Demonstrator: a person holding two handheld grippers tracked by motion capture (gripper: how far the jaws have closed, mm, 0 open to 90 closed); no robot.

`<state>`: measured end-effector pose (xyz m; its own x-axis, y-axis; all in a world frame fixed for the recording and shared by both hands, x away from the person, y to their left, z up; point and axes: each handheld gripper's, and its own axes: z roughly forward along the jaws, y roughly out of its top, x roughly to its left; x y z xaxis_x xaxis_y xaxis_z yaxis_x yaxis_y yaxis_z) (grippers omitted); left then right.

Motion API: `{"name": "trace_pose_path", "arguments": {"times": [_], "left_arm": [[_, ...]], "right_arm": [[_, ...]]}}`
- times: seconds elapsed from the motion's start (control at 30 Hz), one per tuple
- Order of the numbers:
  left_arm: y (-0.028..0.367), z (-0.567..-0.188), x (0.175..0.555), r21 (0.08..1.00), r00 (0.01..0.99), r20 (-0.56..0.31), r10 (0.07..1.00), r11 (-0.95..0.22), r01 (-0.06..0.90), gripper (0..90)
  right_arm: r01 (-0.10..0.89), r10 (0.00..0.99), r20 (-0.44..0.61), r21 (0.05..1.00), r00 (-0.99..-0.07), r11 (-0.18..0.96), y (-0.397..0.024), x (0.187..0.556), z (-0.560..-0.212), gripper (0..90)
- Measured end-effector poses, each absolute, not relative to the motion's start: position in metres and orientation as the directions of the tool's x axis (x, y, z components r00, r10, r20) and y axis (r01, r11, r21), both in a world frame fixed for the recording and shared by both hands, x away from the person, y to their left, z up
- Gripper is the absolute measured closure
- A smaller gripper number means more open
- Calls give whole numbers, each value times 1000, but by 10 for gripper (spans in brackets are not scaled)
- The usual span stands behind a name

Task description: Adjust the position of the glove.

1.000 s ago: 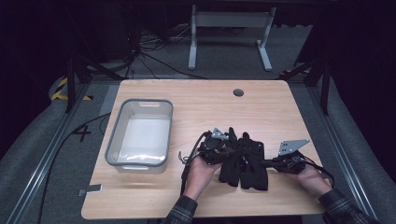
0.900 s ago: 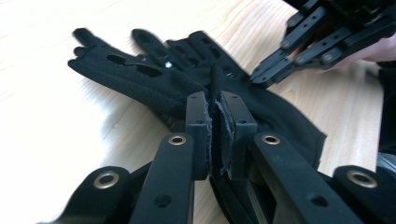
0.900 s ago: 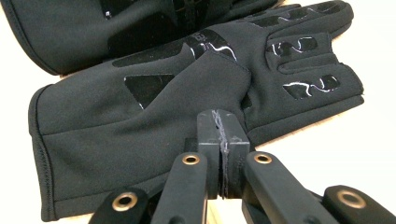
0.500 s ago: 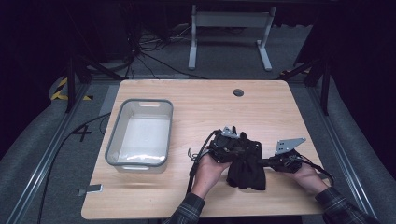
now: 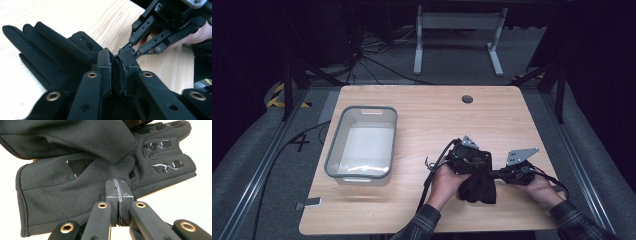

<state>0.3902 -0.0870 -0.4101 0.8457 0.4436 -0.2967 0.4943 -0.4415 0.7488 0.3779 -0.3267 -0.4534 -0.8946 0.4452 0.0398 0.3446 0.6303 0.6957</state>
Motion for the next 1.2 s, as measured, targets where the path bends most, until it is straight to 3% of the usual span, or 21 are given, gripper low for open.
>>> {"name": "trace_pose_path", "arguments": {"times": [0.17, 0.27, 0.57, 0.8, 1.0, 1.2], "left_arm": [[-91, -410, 390, 758, 846, -313, 431, -423, 496, 698], [-89, -408, 390, 769, 849, -307, 429, -413, 487, 698], [-71, -406, 386, 767, 846, -250, 470, -437, 470, 886], [-57, -422, 384, 720, 827, -177, 533, -503, 478, 896], [-47, -432, 387, 703, 809, -193, 555, -497, 509, 897], [-53, -439, 389, 695, 815, -217, 538, -501, 516, 897]], "right_arm": [[344, 446, 38, 696, -894, 630, -327, 378, -453, 900], [342, 446, 35, 696, -894, 631, -328, 378, -452, 900], [350, 482, 36, 736, -875, 580, -345, 378, -436, 900], [315, 468, 24, 771, -883, 554, -339, 379, -410, 900], [264, 417, 13, 792, -909, 551, -316, 381, -394, 900], [251, 383, 13, 776, -923, 578, -298, 384, -400, 900]]}}
